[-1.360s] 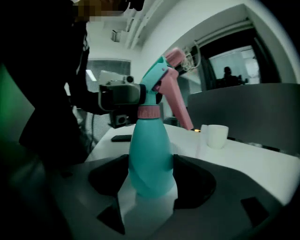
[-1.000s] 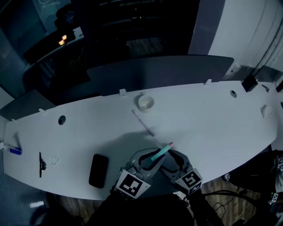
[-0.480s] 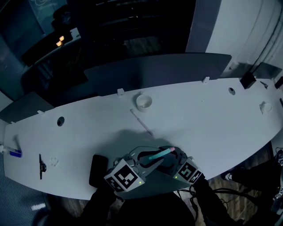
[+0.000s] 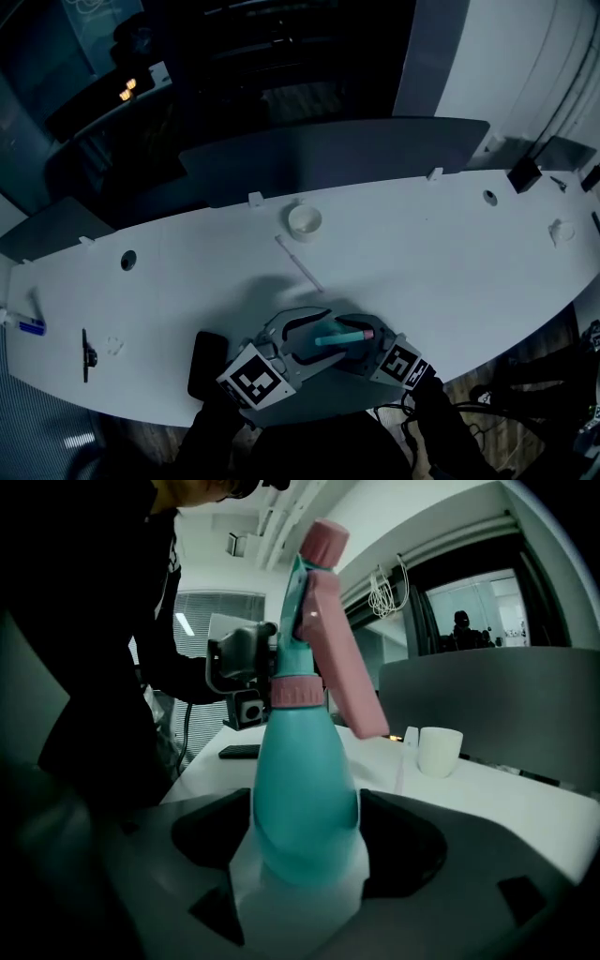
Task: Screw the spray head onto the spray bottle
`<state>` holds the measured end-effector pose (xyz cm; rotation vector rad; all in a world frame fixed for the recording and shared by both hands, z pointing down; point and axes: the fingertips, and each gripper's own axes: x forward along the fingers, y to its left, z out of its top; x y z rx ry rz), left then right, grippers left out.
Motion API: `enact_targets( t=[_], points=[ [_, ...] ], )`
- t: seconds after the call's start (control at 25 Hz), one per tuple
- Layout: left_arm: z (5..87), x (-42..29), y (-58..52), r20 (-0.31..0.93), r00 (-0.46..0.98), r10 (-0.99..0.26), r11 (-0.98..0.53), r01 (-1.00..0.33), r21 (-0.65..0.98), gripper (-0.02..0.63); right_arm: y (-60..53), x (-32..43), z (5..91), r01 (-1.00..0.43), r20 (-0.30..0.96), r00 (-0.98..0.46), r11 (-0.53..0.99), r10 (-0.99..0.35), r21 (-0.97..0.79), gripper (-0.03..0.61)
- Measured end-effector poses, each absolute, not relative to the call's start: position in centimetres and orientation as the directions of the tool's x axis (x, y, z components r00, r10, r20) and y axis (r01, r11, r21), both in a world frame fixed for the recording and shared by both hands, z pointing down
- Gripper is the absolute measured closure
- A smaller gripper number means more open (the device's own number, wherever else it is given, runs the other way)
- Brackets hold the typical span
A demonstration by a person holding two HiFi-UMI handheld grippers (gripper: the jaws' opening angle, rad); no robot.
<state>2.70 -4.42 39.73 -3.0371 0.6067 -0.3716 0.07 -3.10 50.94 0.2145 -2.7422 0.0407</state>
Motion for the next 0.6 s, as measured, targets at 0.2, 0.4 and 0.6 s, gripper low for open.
enact_targets(
  t=[0.2, 0.4, 0.6],
  points=[
    [39.5, 1.9, -3.8, 0.198, 0.897, -0.395, -0.917, -0.396, -0.036, 0.212, -2.7, 0.4, 50.2, -0.211, 0.368, -0.91, 0.977, -0.191, -0.013, 0.16],
    [39.1, -0.6, -3.0, 0.151, 0.868, -0.472, -0.879, -0.477, -0.005, 0.187, -2.6, 3.2, 48.1, -0.381, 0.322, -0.879, 0.924, -0.352, -0.027, 0.16],
    [41.2, -3.2, -1.7, 0.16, 0.838, -0.522, -0.839, -0.538, 0.08, 0.187, -1.7, 5.6, 47.8, -0.555, 0.296, -0.804, 0.83, -0.516, -0.06, 0.16]
  ],
)
